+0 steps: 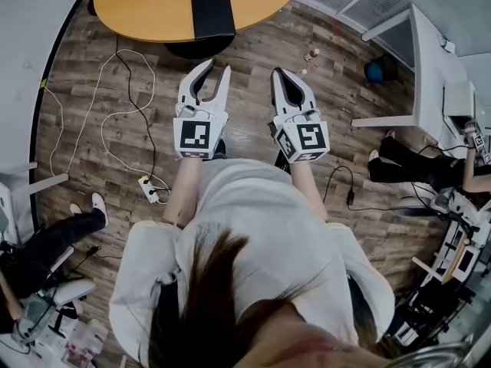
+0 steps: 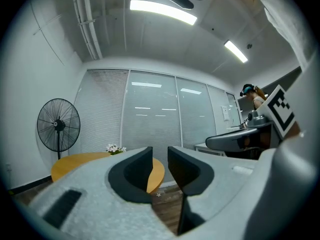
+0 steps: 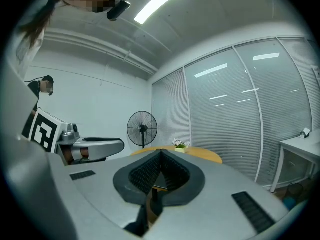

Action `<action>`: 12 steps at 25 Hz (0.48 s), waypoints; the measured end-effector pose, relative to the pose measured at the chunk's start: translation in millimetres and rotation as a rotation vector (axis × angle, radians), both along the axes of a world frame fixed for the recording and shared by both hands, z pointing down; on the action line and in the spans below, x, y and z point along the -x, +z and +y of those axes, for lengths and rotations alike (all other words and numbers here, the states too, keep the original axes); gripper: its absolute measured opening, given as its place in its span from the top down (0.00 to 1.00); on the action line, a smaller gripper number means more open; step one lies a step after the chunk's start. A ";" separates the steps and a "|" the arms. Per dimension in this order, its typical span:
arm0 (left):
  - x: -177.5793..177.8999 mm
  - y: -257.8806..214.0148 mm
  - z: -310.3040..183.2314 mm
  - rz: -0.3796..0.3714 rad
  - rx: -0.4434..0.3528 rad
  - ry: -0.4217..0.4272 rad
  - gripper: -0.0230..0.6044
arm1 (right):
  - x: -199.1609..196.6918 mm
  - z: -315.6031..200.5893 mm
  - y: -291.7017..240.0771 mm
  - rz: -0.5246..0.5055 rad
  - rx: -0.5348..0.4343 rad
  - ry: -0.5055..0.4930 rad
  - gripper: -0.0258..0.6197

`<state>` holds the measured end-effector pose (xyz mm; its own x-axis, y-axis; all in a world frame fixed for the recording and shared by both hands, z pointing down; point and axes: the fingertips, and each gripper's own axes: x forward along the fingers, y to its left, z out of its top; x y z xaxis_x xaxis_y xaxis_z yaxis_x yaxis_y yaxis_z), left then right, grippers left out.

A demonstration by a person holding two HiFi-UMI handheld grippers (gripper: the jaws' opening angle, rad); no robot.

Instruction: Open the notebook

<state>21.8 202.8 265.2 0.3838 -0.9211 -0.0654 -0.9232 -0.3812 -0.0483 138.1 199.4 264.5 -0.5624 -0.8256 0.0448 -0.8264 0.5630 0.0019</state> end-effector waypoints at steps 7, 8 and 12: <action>27.8 8.6 -37.3 0.002 0.018 0.030 0.80 | 23.6 -32.8 7.2 0.015 0.018 0.041 0.96; 30.9 10.7 -40.9 0.002 0.022 0.036 0.80 | 25.5 -35.8 8.0 0.015 0.020 0.050 0.96; 43.6 19.3 -50.4 0.005 0.040 0.050 0.79 | 31.2 -43.0 10.4 0.003 0.024 0.080 0.96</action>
<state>-21.7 152.5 284.5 0.4288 -0.9029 -0.0308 -0.9033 -0.4281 -0.0277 106.9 156.4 274.9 -0.4944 -0.8667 0.0664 -0.8688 0.4950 -0.0086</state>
